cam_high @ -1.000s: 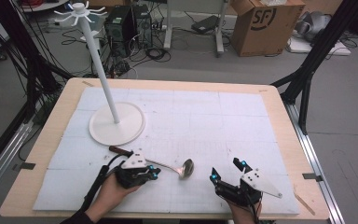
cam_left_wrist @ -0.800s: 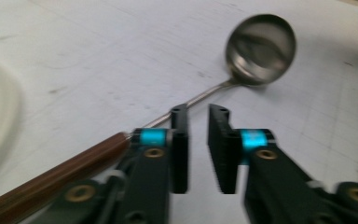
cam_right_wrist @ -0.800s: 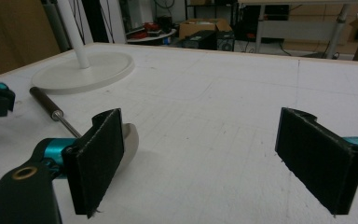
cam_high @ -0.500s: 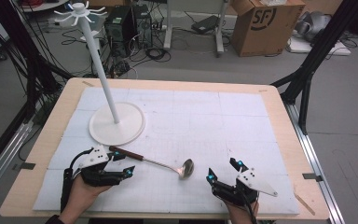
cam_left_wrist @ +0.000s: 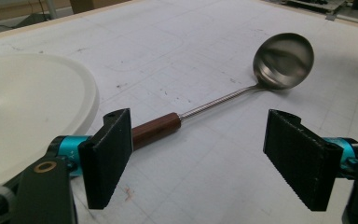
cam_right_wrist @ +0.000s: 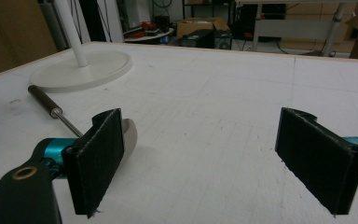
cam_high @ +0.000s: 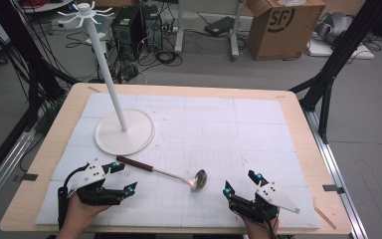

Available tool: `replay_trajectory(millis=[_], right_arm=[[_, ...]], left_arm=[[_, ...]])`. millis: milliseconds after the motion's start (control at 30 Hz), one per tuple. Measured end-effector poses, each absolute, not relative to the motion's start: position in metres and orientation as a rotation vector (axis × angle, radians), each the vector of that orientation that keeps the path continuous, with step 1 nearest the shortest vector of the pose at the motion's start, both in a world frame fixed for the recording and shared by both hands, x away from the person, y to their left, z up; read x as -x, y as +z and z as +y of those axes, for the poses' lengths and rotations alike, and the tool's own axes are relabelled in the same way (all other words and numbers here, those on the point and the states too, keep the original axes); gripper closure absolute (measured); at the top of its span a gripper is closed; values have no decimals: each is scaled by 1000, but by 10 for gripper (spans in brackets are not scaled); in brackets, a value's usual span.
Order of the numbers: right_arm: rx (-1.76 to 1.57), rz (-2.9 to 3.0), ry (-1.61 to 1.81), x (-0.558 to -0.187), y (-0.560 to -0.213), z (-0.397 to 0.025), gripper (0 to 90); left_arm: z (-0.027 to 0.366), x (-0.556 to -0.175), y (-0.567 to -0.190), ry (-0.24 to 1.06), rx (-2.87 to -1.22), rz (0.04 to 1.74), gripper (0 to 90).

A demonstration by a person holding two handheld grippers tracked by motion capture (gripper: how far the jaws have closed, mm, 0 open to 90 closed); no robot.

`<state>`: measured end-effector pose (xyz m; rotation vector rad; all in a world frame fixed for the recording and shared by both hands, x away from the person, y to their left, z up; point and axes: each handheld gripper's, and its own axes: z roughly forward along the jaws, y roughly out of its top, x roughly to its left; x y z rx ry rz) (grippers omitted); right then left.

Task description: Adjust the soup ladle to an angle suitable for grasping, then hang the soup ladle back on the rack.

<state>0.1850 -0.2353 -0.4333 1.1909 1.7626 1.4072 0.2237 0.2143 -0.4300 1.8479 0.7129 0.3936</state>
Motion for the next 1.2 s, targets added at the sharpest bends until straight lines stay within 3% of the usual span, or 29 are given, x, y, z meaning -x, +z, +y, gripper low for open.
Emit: replay_trajectory(millis=[433,633,1200], right_arm=[[-1126,1835,1455,-190,-427,-217,146],[-1067,1931,1467,-210,-416,-201,145],[-855,2271,1510,-280,-379,-131,154]], left_arm=[[252,-195,-423,453,-1733,724,176],[260,-187,-424,461,-1721,756,213],[265,-176,-426,473,-1680,781,205]])
